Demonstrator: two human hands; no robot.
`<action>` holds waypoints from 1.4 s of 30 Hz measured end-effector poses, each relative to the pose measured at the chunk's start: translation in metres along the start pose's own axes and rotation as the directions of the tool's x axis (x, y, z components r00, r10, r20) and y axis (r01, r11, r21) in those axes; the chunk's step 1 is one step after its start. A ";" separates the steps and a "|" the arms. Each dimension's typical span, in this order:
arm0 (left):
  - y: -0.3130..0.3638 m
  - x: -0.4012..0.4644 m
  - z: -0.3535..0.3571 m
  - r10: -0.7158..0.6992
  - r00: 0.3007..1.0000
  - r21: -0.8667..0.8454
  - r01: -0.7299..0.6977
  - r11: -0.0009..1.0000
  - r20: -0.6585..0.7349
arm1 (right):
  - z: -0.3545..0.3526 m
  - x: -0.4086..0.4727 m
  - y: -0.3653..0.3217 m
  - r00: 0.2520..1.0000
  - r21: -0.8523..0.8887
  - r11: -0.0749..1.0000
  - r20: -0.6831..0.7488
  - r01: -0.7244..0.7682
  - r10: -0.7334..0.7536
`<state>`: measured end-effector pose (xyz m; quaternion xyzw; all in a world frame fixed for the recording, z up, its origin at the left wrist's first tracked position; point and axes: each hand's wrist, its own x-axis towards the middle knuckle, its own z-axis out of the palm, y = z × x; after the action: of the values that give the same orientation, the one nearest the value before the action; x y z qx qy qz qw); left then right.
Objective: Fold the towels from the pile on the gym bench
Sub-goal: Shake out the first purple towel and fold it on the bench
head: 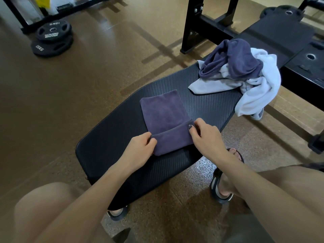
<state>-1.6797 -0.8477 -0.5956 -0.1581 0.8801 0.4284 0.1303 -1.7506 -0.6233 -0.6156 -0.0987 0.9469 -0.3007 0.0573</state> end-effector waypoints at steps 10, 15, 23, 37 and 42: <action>-0.004 0.004 0.010 0.060 0.998 0.335 -0.051 0.941 -0.015 | 0.005 -0.002 0.005 0.995 -0.274 0.958 -0.034 0.079 -0.091; -0.001 0.003 0.013 0.095 0.994 0.484 -0.062 0.873 -0.045 | 0.010 -0.002 0.004 0.995 -0.321 0.946 -0.072 0.043 -0.069; -0.011 0.013 0.020 0.752 0.651 0.793 -0.510 0.333 0.103 | 0.007 -0.004 0.005 0.894 -0.515 0.806 -0.154 0.290 -0.420; -0.012 0.007 0.000 0.598 0.788 0.556 -0.565 0.609 0.145 | -0.020 0.008 0.006 0.802 -0.310 0.739 0.242 0.598 -0.547; -0.006 0.019 -0.013 0.491 0.870 0.298 -0.457 0.838 -0.047 | -0.019 0.022 -0.001 0.937 0.050 0.937 0.017 0.347 -0.348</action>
<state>-1.6961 -0.8648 -0.5991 0.0589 0.9491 0.3093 -0.0126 -1.7751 -0.6186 -0.6011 -0.2670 0.9065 -0.3267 0.0180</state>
